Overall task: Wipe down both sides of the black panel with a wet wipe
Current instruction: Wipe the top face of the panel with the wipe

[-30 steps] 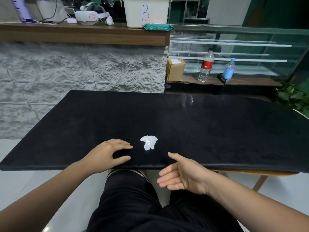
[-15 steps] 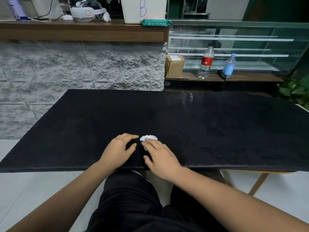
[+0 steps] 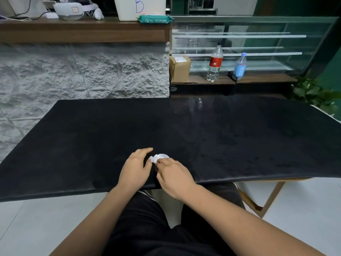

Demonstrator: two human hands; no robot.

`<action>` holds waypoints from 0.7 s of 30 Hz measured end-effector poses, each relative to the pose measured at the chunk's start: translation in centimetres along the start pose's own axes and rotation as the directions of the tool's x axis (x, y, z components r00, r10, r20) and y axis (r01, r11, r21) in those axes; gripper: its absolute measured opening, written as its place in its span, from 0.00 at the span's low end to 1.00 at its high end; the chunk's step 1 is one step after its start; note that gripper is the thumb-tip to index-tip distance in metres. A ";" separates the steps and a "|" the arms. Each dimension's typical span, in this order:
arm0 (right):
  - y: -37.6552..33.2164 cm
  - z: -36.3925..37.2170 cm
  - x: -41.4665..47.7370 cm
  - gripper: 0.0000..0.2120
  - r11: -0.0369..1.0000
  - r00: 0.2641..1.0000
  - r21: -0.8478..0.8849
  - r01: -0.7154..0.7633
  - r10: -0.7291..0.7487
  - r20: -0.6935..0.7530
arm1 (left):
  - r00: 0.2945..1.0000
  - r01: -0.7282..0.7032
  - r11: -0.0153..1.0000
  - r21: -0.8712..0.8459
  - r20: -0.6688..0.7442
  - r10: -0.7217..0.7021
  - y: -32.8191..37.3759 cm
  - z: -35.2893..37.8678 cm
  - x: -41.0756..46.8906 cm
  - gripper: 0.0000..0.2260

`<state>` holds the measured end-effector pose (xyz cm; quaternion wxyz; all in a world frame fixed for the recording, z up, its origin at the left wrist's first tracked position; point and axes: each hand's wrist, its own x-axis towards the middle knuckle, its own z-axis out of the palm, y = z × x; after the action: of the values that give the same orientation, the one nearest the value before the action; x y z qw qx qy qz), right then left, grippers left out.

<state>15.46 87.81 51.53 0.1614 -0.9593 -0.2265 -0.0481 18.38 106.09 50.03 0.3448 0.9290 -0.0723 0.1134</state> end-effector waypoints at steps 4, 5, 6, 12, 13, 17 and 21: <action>1.1 -0.2 -3.3 0.18 1.000 0.998 0.019 0.012 -0.011 -0.067 | 1.000 -0.011 1.000 -0.010 0.007 0.011 0.8 1.0 -0.4 0.19; 1.4 -0.3 -4.1 0.18 1.000 0.997 0.028 0.008 -0.006 -0.080 | 1.000 -0.013 1.000 -0.002 0.007 0.013 1.0 1.2 -0.6 0.19; 1.7 -0.3 -4.8 0.18 0.999 0.996 0.033 0.005 -0.002 -0.091 | 1.000 -0.018 1.000 0.011 0.003 0.018 1.1 1.4 -0.7 0.19; 3.4 0.3 -7.5 0.15 0.999 0.981 0.041 -0.020 0.027 -0.194 | 0.998 -0.064 0.997 0.044 -0.008 0.064 2.0 2.9 -1.3 0.17; 3.7 0.4 -7.8 0.14 0.998 0.976 0.051 -0.028 0.038 -0.214 | 0.997 -0.073 0.997 0.038 -0.003 0.073 2.3 3.0 -1.3 0.16; 4.8 0.5 -8.1 0.10 0.997 0.962 0.073 -0.036 0.054 -0.268 | 0.990 -0.141 0.990 0.017 -0.001 0.141 2.9 3.7 -1.7 0.12; 5.5 0.5 -8.5 0.11 0.998 0.951 0.062 -0.017 0.036 -0.306 | 0.985 -0.171 0.985 0.030 0.021 0.170 2.7 4.3 -2.3 0.12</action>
<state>10.36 79.80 48.04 0.2235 -0.9380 -0.1870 -0.1876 16.32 101.36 47.94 0.3186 0.9257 -0.1529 0.1353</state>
